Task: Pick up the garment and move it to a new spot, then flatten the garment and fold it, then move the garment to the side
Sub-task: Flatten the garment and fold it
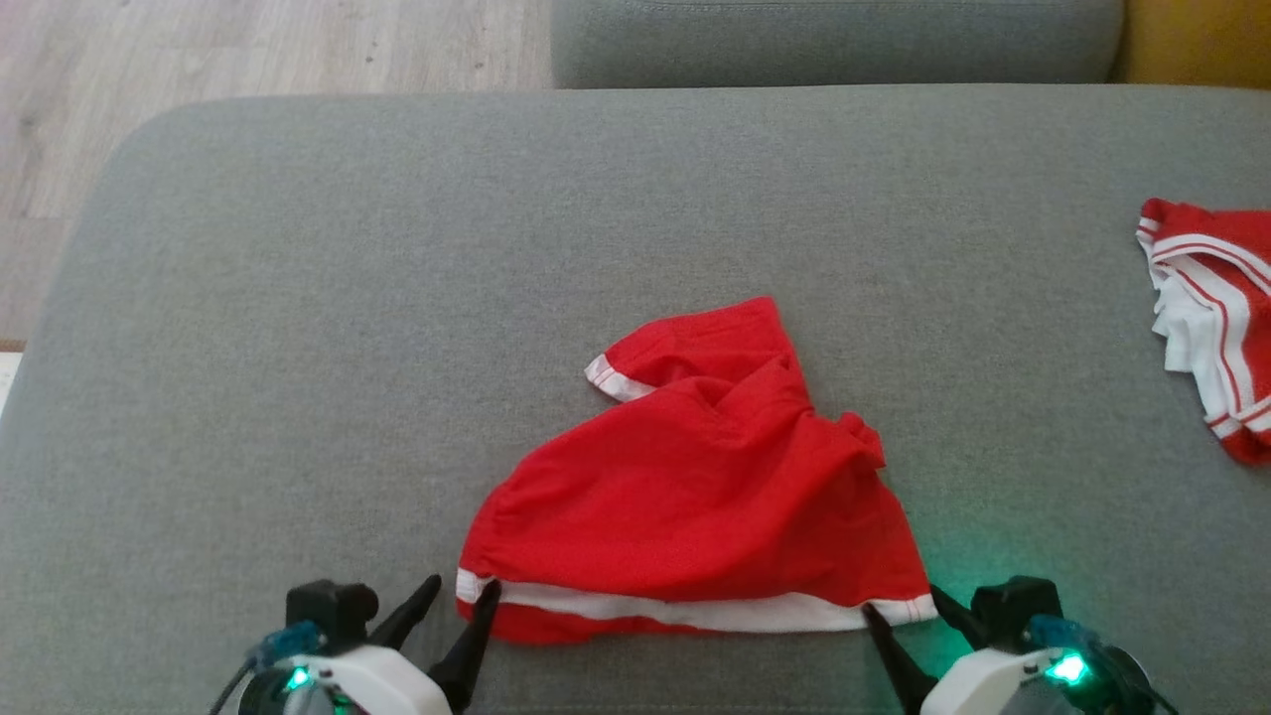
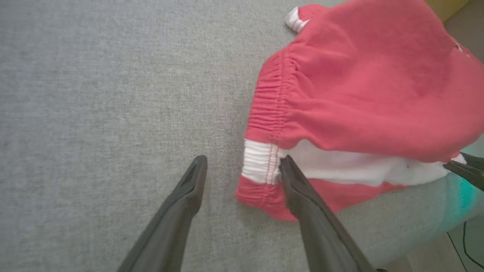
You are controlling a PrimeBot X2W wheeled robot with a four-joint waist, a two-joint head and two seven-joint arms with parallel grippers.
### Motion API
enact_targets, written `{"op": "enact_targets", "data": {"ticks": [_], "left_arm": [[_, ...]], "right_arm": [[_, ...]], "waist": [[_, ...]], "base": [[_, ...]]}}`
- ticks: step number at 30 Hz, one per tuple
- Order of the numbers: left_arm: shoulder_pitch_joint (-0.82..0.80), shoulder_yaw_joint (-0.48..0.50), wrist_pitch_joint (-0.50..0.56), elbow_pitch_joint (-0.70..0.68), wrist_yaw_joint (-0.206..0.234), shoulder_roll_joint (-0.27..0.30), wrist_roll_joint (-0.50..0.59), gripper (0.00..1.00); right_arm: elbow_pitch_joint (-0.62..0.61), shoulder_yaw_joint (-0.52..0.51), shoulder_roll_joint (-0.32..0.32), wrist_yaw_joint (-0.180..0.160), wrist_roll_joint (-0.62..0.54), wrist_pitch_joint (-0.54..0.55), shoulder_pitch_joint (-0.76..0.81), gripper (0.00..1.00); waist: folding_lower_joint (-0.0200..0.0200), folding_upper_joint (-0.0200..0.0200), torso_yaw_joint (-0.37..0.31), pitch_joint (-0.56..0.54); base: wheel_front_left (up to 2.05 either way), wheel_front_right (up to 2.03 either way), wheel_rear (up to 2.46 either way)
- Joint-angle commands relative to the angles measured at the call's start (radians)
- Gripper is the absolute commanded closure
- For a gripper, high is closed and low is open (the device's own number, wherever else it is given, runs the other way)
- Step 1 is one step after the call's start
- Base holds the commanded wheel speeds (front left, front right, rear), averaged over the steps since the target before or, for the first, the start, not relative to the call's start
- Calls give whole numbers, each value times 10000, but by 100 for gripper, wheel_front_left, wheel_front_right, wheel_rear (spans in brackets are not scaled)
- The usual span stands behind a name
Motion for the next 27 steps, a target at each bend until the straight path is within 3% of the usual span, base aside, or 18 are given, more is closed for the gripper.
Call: {"op": "enact_targets", "data": {"ticks": [1, 2, 3, 4, 5, 6, 11, 14, 24, 27], "left_arm": [[-539, 253, -99, -214, -59, 183, -130, 0], [-563, 209, -93, -168, -59, 195, -205, 5], [-592, 146, -93, -134, -59, 206, -282, 22], [-629, 49, -78, -106, -59, 217, -365, 47], [-673, -84, -52, -86, -59, 243, -444, 70], [-714, -240, -5, -71, -59, 274, -546, 100], [-820, -662, 93, -244, -59, 490, -1104, 100], [-709, -600, 226, -1240, -59, 704, -1827, 100], [-825, 265, 2168, -7587, 174, 1877, -3768, 100], [-1489, 671, 2662, -9453, 363, 1840, -4604, 100]], "right_arm": [[-76, 278, -209, -9, 82, 71, -391, 6], [-44, 307, -180, -9, 143, 115, -439, 25], [-16, 341, -151, -9, 222, 145, -502, 63], [10, 357, -146, -9, 271, 137, -576, 100], [47, 393, -157, -9, 306, 137, -641, 100], [59, 360, -114, -9, 431, 89, -695, 100], [-217, -443, 298, -9, 1462, -65, -770, 100], [-1315, -1179, 463, -9, 2688, 85, -716, 100], [-6800, -3745, 749, -9, 6249, 2181, -551, 100], [-8339, -4395, 821, -9, 6892, 2892, -868, 100]], "waist": [[0, 0, -40, 8], [0, 0, -64, 12], [0, 0, -85, 20], [0, 0, -97, 22], [0, 0, -102, 17], [0, 0, -108, 2], [0, 0, -135, -127], [0, 0, -200, -281], [0, 0, -458, -464], [0, 0, -568, -274]], "base": [[0, 0, 0], [0, 0, 0], [0, 0, 0], [0, 0, 0], [0, 0, 0], [0, 0, 0], [0, 0, 0], [0, 0, 0], [0, 0, 0], [0, 0, 0]]}}
